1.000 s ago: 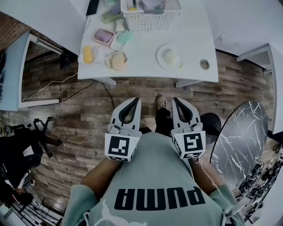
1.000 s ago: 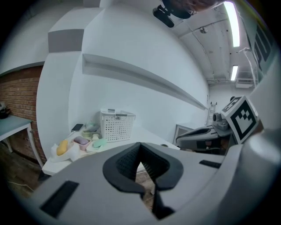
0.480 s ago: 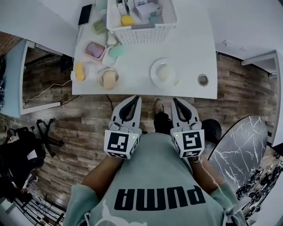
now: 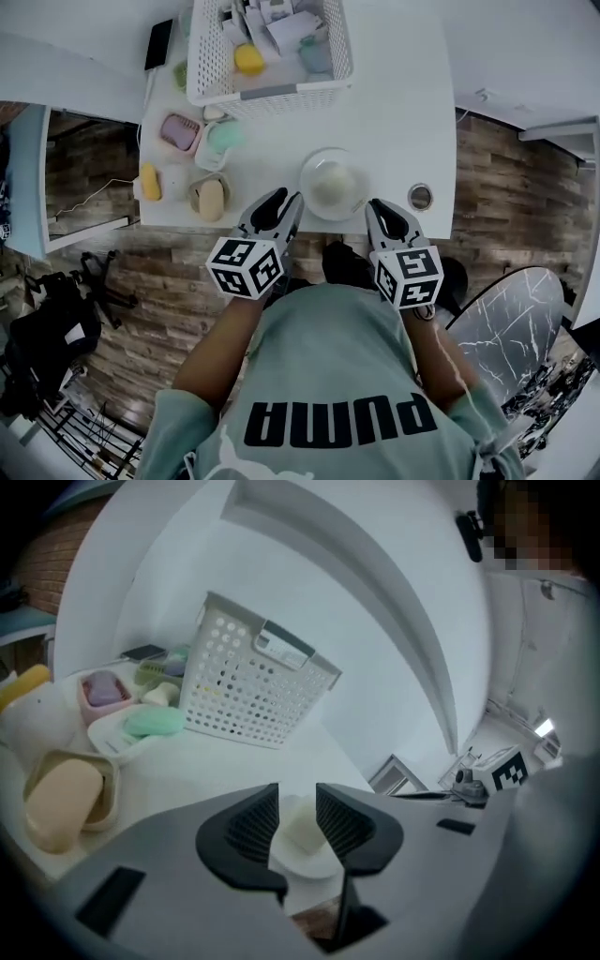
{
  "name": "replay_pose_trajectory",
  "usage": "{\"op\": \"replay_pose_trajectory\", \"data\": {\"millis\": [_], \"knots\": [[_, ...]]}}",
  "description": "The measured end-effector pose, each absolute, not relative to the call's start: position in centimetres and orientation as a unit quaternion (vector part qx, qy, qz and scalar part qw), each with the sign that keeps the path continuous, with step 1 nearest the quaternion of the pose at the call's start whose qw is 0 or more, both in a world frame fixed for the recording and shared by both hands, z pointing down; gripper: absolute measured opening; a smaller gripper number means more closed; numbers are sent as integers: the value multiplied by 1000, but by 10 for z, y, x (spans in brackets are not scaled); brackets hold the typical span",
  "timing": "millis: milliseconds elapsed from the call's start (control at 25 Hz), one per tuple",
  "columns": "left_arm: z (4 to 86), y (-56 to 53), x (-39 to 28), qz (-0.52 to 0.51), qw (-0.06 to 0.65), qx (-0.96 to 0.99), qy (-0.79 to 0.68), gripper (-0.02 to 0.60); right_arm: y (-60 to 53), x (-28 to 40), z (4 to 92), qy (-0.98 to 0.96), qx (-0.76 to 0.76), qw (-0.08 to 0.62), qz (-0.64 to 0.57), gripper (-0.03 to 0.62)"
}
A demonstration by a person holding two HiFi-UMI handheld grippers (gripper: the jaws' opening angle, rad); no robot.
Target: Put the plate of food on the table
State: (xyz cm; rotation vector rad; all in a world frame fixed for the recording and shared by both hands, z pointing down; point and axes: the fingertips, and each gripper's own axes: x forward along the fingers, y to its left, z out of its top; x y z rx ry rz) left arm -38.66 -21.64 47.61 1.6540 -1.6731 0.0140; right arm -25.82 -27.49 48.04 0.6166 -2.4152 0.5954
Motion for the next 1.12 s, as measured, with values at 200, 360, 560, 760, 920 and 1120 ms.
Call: {"op": "replay_pose_trajectory", "data": {"millis": [200, 360, 560, 760, 920, 1120], "knots": [[517, -233, -388, -1, 449, 620, -643, 150, -296, -258, 510, -889, 209, 303, 272, 36], [539, -236, -385, 0, 480, 604, -636, 165, -306, -254, 527, -879, 205, 307, 302, 49], [558, -237, -386, -9, 520, 583, -624, 164, -313, -253, 545, -856, 199, 312, 361, 49], [561, -241, -379, -9, 545, 582, -604, 161, -310, -254, 557, -823, 184, 309, 440, 49], [566, -244, -378, -36, 572, 560, -598, 129, -305, -260, 566, -800, 175, 302, 488, 49], [567, -241, -383, -47, 575, 542, -611, 46, -306, -257, 567, -799, 178, 303, 488, 49]]}}
